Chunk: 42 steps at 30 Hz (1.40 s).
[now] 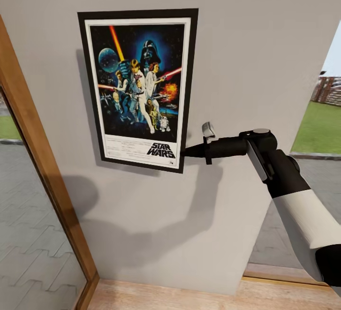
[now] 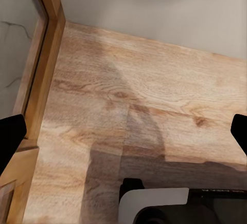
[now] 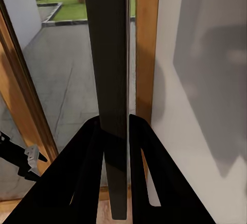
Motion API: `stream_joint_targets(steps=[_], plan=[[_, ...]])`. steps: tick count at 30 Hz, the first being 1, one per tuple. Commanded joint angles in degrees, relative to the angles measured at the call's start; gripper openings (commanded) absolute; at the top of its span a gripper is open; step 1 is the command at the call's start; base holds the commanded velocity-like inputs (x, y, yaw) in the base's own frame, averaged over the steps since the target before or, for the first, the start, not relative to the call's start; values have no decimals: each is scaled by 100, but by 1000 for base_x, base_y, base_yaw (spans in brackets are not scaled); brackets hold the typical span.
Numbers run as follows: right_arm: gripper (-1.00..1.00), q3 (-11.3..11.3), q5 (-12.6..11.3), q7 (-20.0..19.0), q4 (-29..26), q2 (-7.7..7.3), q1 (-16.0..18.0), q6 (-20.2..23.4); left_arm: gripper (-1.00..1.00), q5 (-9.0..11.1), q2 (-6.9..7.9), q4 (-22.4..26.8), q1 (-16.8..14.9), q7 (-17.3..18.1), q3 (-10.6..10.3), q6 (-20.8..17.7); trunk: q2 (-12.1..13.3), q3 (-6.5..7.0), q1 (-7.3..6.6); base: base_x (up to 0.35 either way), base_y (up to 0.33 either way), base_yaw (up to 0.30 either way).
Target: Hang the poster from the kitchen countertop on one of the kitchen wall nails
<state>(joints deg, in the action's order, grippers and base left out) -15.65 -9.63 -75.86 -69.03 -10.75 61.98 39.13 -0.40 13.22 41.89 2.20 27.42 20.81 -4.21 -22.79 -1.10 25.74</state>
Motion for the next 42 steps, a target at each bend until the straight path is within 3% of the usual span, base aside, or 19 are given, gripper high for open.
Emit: stream_joint_targets(steps=[1,42], plan=[[-100,-12,-50,-2,2,-6,7,67,100,-4,-4,16,0,34,19,-44,-12,-12,4,0,0,0],[-100,-8,-61,1,6,-6,7,62,100,-4,-4,18,0,35,19,-44,-12,-12,4,21,0,0]])
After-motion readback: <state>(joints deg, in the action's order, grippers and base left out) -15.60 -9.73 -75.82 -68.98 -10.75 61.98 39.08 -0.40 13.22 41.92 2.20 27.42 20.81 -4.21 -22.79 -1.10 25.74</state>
